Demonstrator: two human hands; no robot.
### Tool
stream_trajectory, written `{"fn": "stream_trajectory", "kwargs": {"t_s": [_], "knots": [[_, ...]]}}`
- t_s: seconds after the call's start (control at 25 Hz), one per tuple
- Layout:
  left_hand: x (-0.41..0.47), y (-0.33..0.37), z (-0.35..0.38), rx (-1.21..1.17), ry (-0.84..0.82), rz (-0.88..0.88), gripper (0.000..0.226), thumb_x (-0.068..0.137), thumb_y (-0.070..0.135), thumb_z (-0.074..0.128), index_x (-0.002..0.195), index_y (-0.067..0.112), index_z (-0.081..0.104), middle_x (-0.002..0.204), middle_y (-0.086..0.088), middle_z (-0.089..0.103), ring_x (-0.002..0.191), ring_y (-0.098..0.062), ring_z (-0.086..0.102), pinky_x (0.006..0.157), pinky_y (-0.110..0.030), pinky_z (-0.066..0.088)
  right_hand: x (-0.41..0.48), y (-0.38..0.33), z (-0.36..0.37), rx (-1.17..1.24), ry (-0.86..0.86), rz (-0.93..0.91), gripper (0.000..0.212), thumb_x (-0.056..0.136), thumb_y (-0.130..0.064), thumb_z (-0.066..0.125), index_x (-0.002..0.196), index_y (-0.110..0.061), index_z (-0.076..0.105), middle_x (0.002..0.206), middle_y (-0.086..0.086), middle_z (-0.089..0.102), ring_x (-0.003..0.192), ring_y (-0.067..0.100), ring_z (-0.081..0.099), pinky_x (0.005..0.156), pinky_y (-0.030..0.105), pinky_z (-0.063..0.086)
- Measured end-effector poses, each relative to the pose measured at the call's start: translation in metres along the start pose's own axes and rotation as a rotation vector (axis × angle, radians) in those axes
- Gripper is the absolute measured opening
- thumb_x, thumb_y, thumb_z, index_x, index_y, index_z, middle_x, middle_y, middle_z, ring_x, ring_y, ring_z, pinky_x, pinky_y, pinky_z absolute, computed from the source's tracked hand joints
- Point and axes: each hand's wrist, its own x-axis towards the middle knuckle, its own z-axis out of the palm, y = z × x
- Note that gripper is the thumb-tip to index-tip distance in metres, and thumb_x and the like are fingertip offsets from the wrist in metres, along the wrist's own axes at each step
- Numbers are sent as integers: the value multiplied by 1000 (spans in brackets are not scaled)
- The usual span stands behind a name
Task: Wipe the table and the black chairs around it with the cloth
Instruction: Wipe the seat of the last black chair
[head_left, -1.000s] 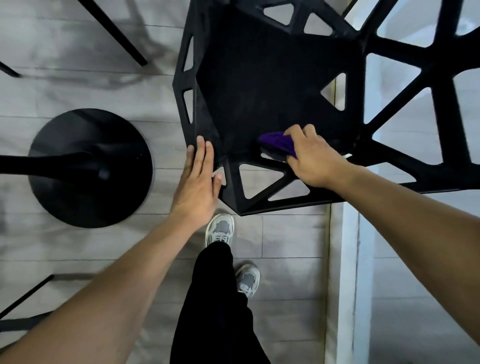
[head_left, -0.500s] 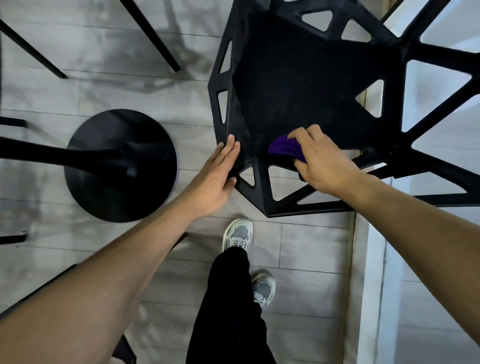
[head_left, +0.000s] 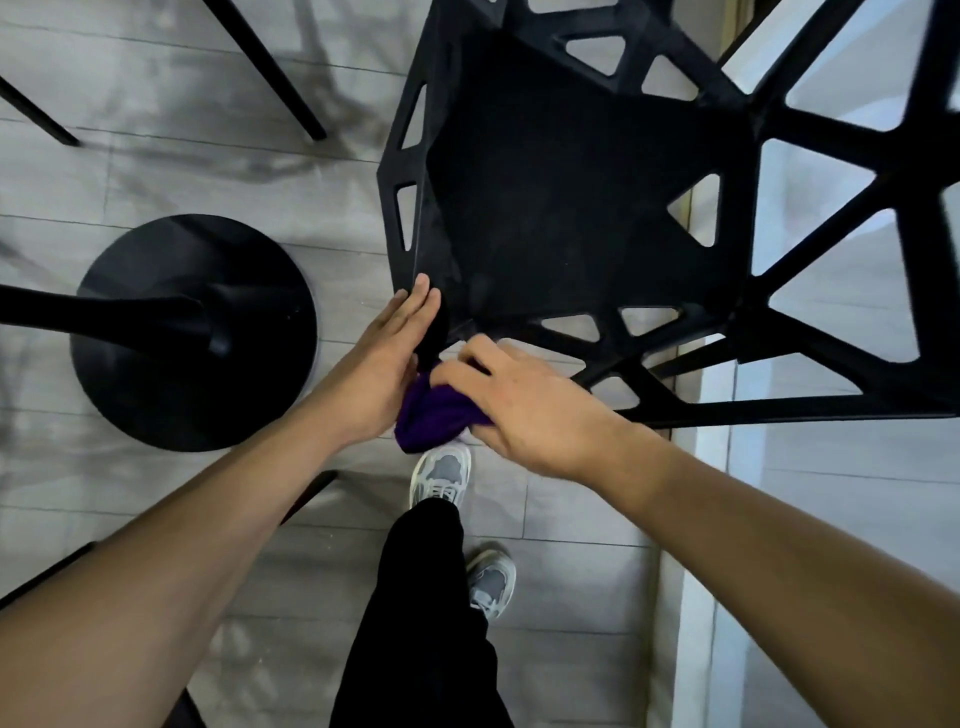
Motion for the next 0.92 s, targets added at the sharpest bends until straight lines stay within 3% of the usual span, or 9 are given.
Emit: {"fn": "stream_trajectory", "kwargs": {"t_s": [0.16, 0.28, 0.4, 0.48, 0.6, 0.68, 0.76, 0.84, 0.92], "knots": [[3, 5, -4, 73, 21, -22, 82, 94, -15, 44, 162, 17, 12, 170, 2, -2, 157, -15, 0, 123, -20, 0, 42, 36, -12, -41, 88, 373, 53, 91, -19, 65, 138, -21, 41, 123, 10, 43, 101, 31, 53, 89, 49, 51], [3, 15, -2, 66, 58, -59, 69, 102, -1, 42, 162, 16, 13, 170, 3, -1, 157, -15, 0, 116, -12, -4, 28, 59, -41, 174, 75, 346, 45, 93, -21, 63, 134, -24, 44, 118, 6, 44, 94, 25, 58, 90, 39, 50], [1, 33, 10, 88, 98, -154, 61, 110, 25, 33, 163, 17, 4, 170, 6, -10, 157, -15, -7, 118, -17, -5, -19, 73, -65, 195, -186, 329, 39, 95, -33, 63, 129, -35, 45, 114, -4, 43, 89, 13, 58, 80, 27, 47], [3, 43, 20, 113, 98, -201, 61, 110, 30, 28, 163, 14, 0, 170, 3, -13, 157, -18, -10, 125, -26, -2, -27, 85, -59, 41, -296, 345, 38, 95, -33, 63, 127, -36, 43, 114, -3, 42, 90, 14, 55, 81, 31, 50], [7, 52, 23, 118, 126, -277, 61, 109, 32, 27, 163, 12, 3, 171, -1, -9, 158, -21, -7, 129, -37, 5, -15, 121, -54, -131, -55, 573, 41, 92, -18, 61, 126, -25, 41, 118, 10, 41, 100, 32, 54, 87, 49, 52], [12, 54, 26, 149, 206, -263, 61, 108, 34, 29, 163, 14, 9, 171, -1, -4, 158, -22, -1, 129, -41, 11, -19, 140, -54, -10, 179, 828, 41, 94, -19, 58, 130, -20, 40, 125, 15, 40, 104, 39, 54, 89, 47, 50], [20, 57, 34, 259, 215, -185, 62, 107, 38, 27, 163, 20, 7, 171, -1, -5, 158, -24, -1, 128, -44, 8, -15, 139, -45, 96, 289, 1081, 43, 96, -23, 57, 134, -16, 38, 130, 18, 38, 109, 45, 53, 90, 48, 47], [28, 57, 46, 351, 183, -167, 63, 106, 43, 20, 163, 25, 1, 170, 1, -11, 158, -26, -6, 128, -49, 0, 1, 120, -29, 46, 291, 1105, 44, 95, -22, 58, 133, -15, 38, 129, 17, 39, 110, 45, 55, 90, 49, 48], [32, 56, 51, 385, 194, -213, 64, 105, 45, 23, 163, 26, 4, 170, 2, -10, 158, -27, -5, 127, -52, 0, 20, 99, -23, 23, 252, 965, 45, 92, -19, 60, 133, -19, 40, 124, 13, 42, 107, 39, 56, 88, 48, 49]]}}
